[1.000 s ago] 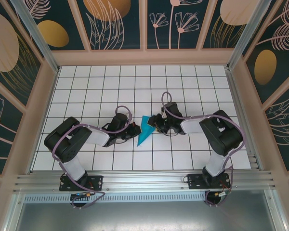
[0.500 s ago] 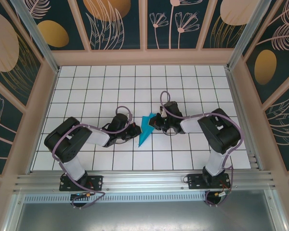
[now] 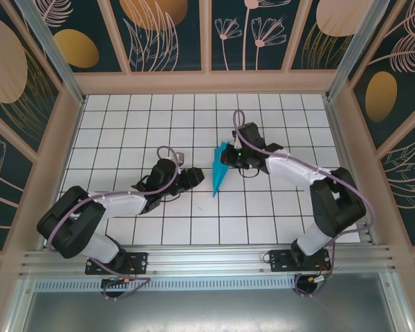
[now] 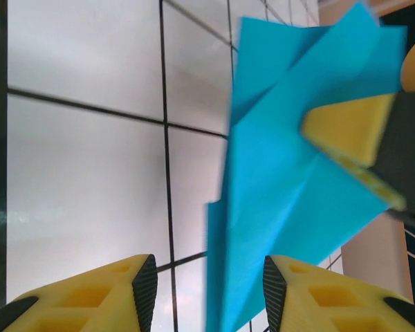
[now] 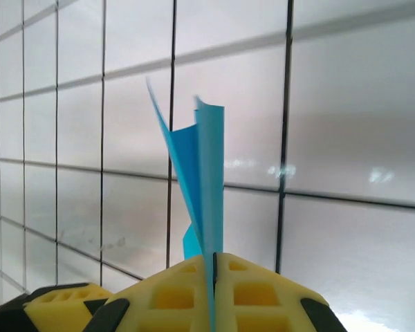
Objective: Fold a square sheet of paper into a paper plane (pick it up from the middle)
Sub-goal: Turn over the paper at the center of the table.
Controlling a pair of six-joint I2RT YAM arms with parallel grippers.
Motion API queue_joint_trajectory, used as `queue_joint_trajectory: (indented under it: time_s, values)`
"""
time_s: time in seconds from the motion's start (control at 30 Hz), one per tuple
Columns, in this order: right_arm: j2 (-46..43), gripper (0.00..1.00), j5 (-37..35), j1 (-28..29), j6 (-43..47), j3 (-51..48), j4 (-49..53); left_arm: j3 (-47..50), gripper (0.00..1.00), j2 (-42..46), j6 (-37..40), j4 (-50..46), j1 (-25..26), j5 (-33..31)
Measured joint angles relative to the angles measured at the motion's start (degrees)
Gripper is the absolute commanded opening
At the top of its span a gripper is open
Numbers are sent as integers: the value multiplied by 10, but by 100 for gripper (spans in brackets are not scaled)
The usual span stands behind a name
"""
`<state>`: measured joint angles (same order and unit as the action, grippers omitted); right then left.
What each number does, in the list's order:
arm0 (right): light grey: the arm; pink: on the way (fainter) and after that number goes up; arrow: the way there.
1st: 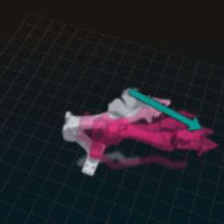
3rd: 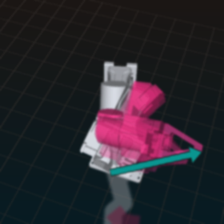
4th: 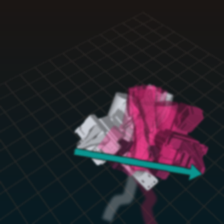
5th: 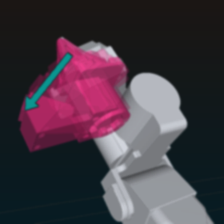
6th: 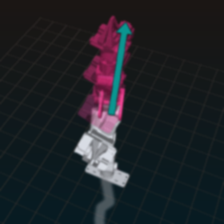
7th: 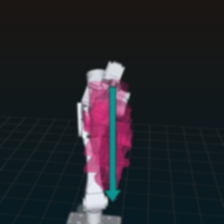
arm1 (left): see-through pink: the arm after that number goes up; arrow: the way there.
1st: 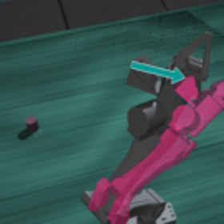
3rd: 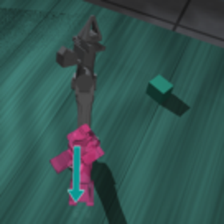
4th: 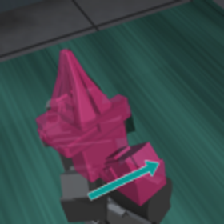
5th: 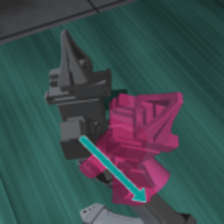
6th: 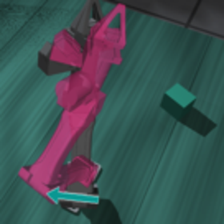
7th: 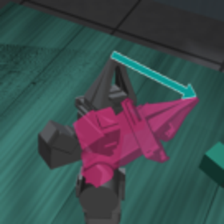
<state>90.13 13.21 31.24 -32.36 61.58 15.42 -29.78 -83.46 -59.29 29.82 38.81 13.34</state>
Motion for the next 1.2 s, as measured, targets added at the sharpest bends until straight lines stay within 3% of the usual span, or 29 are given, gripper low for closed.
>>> queue_joint_trajectory:
  time_s: [0.27,0.57,0.9,1.2]
  values:
    - [-26,4,-175,-30,96,148,216,45,48,66,21,-28,0,-68]
    - [67,5,-337,9,120,228,368,63,50,136,44,-59,0,-132]
    - [208,7,-402,89,125,285,431,105,52,224,52,-78,0,-188]
    - [326,10,-407,162,116,343,446,133,53,299,52,-104,0,-226]
